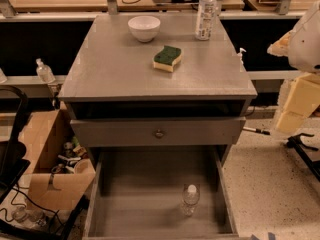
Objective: Pick water bottle from middle drawer and place on counter
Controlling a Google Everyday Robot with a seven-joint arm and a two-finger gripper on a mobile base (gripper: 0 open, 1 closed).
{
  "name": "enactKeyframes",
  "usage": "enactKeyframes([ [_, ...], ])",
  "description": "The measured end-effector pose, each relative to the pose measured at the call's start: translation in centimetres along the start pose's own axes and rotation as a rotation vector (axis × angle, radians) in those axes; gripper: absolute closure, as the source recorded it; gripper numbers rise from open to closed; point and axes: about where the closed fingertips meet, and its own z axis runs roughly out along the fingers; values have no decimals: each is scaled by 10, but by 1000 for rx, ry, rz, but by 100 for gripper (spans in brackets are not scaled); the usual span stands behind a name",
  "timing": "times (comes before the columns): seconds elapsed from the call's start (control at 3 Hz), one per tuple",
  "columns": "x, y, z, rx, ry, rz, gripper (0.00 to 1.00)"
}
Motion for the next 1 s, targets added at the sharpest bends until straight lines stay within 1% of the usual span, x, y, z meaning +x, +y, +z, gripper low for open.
enactKeyframes([
  [0.33, 4, 2, 6, -3, -24, 11, 0],
  [0.67, 27, 15, 38, -35, -120, 50, 0],
  [1.0, 56, 36, 96, -68, -280, 100, 0],
])
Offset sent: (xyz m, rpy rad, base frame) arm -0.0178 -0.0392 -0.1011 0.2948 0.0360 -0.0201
